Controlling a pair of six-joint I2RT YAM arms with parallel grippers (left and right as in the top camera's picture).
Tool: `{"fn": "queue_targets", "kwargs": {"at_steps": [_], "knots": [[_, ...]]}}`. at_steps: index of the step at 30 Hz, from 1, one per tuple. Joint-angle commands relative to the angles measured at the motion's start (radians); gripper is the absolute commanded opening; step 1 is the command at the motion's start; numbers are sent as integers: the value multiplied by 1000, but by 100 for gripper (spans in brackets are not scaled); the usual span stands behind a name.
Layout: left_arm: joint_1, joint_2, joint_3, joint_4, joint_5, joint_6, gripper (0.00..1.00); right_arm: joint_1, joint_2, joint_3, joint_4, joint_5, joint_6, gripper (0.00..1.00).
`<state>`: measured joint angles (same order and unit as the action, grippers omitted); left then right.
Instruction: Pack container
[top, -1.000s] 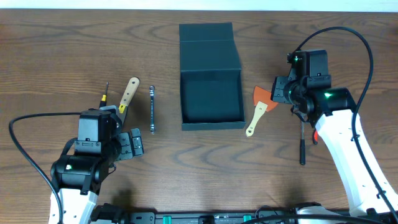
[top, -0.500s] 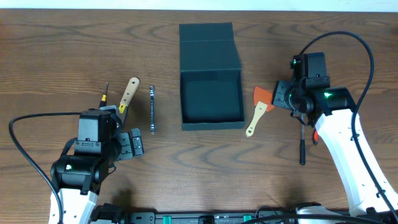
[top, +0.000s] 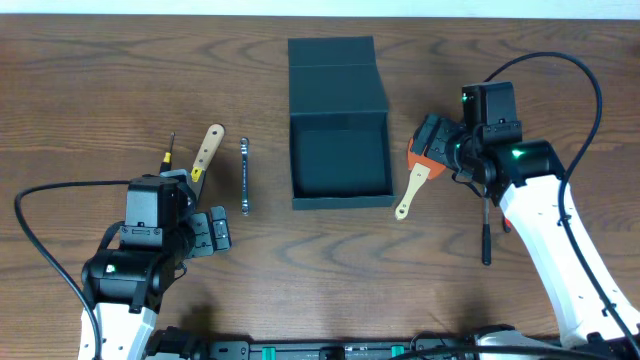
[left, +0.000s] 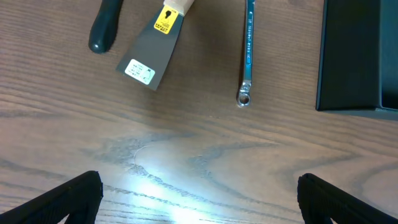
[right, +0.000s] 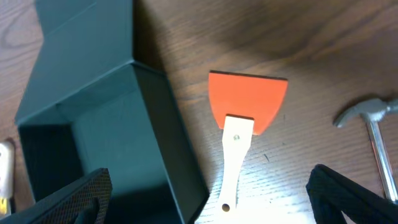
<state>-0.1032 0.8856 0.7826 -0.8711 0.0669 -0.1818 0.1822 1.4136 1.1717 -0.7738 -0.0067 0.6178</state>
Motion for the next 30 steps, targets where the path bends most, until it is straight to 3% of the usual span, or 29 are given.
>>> {"fn": "queue_targets", "kwargs": {"at_steps": [1,13,30], "knots": [[-5,1,21,-3,-16,16,98,6,56,11,-16,41,78,91],[-5,1,21,-3,-16,16,98,12,269,11,-18,45,77,92],[-5,1,21,-3,-16,16,99,16,453,11,-22,43,54,84]]}}
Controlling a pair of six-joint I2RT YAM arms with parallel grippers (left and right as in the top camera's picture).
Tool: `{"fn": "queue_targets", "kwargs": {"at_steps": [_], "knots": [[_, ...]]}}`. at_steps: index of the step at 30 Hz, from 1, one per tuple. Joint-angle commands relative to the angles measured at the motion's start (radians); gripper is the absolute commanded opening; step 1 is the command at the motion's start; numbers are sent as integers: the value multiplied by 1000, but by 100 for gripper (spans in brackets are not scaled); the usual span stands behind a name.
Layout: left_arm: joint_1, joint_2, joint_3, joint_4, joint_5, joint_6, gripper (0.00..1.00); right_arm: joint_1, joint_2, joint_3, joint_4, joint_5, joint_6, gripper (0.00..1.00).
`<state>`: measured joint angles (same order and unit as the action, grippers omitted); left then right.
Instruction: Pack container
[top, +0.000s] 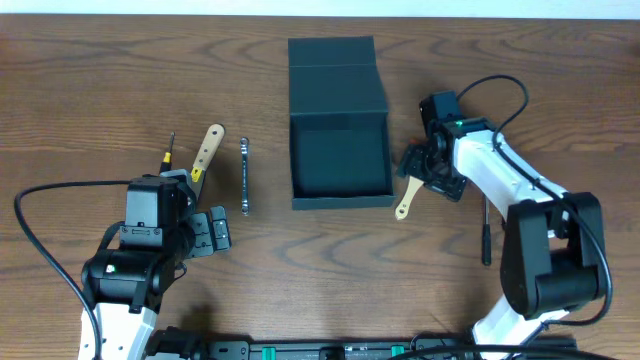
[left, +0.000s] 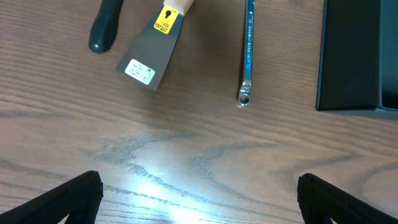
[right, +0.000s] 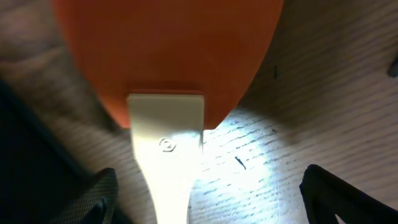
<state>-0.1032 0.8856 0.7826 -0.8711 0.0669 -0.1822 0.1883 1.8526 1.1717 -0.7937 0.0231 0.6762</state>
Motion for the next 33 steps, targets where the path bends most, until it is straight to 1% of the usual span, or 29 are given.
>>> {"fn": "queue_targets", "kwargs": {"at_steps": [1,4,14,20,21,24,25,29,33], "knots": [[-5,1,21,-3,-16,16,99,10,18,11,-2,14,-4,84],[-5,1,21,-2,-16,16,98,10,20,11,-2,14,-4,80],[-5,1,21,-3,-16,16,99,26,78,10,2,2,-4,84],[-5,1,21,-2,-16,16,98,48,105,10,18,3,-4,82],[-5,1,21,-2,-16,16,98,51,107,10,20,2,-4,80],[-5,1,21,-2,-16,16,99,55,119,10,20,3,-4,62],[-5,1,21,-2,-16,16,99,56,119,10,20,2,-4,58],[-5,1,21,-2,-16,16,99,61,122,10,21,2,-4,42],[-5,1,21,-2,-16,16,98,62,122,10,24,2,-4,29]]}}
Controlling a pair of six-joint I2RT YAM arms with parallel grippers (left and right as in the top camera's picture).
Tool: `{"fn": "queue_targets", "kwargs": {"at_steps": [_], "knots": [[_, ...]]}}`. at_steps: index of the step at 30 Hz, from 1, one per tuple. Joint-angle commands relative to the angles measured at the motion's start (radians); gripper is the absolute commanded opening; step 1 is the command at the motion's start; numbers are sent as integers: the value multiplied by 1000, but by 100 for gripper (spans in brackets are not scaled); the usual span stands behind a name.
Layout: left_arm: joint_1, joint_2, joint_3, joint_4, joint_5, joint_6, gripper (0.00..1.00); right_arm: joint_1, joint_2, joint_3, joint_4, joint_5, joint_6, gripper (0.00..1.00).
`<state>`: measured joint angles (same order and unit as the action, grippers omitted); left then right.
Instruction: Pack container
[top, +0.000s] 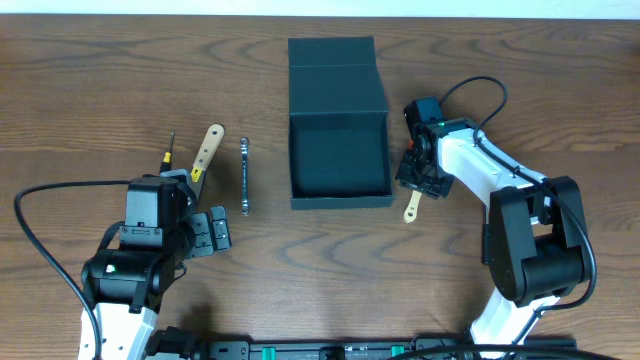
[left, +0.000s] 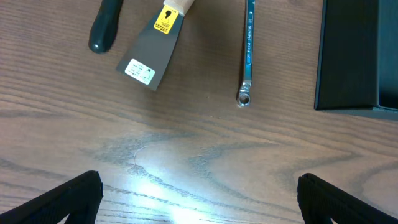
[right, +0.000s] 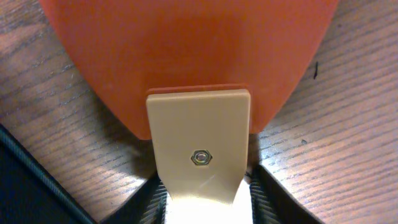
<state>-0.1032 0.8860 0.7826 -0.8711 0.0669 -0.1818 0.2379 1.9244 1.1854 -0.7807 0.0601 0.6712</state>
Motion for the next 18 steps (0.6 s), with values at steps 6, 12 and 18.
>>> {"fn": "queue_targets", "kwargs": {"at_steps": [6,12,18], "knots": [[-5,1,21,-2,-16,16,99,16,51,-4,11,-39,1,1],[-5,1,21,-2,-16,16,98,17,51,-4,10,-38,1,1],[-5,1,21,-2,-16,16,99,18,51,-4,10,-39,1,1]]}}
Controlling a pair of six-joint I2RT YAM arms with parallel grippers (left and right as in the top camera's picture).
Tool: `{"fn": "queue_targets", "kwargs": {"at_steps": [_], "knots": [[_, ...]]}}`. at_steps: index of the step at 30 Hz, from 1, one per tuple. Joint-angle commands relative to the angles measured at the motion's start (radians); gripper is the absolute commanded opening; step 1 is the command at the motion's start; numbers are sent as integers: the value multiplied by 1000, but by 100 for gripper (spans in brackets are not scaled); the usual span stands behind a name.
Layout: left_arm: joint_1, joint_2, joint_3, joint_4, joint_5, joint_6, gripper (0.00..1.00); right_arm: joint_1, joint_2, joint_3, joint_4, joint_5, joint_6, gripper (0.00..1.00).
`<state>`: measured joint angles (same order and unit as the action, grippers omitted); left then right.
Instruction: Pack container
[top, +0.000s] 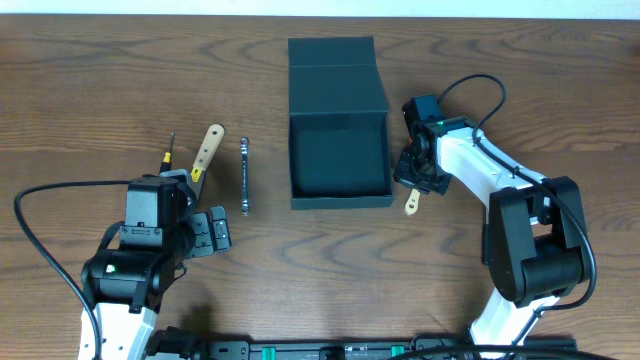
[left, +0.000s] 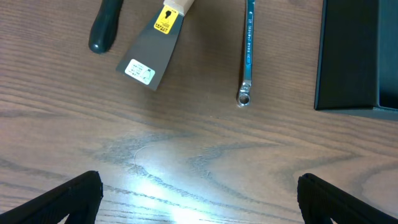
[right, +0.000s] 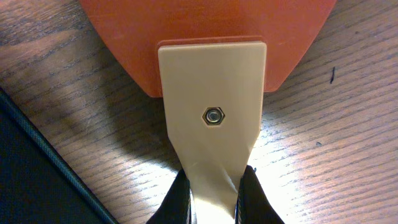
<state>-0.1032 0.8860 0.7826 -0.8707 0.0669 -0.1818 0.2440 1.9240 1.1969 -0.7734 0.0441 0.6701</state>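
Observation:
An open dark box (top: 339, 150) lies in the middle of the table with its lid folded back. Just right of it my right gripper (top: 415, 172) is shut on the cream handle of an orange-bladed scraper (right: 211, 118); its handle tip (top: 410, 207) pokes out below the gripper. The box wall (right: 31, 174) shows at the left of the right wrist view. My left gripper (left: 199, 205) hangs open over bare wood, short of a metal putty knife (left: 152, 59), a screwdriver (left: 106, 28) and a wrench (left: 247, 53).
A hammer with a black handle (top: 486, 235) lies on the table right of my right arm. On the left, the putty knife (top: 205, 152), the thin screwdriver (top: 169, 148) and the wrench (top: 245, 176) lie side by side left of the box.
My right gripper's fingers have come closer together on the scraper's handle. The scraper sits slightly shifted in the wrist view. My left arm has not moved.
My right gripper was open above the orange scraper right of the box. Then it was low over the blade with its fingers wide apart. Then its fingers stood at both sides of the handle, and now they grip it. My left gripper stayed open and still.

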Motion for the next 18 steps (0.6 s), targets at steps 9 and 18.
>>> {"fn": "queue_targets", "kwargs": {"at_steps": [9,18], "knots": [[-5,1,21,-3,-16,16,98,12,51,-15,1,-22,2,1],[-5,1,21,-3,-16,16,99,4,26,-5,-33,1,0,1]]}}
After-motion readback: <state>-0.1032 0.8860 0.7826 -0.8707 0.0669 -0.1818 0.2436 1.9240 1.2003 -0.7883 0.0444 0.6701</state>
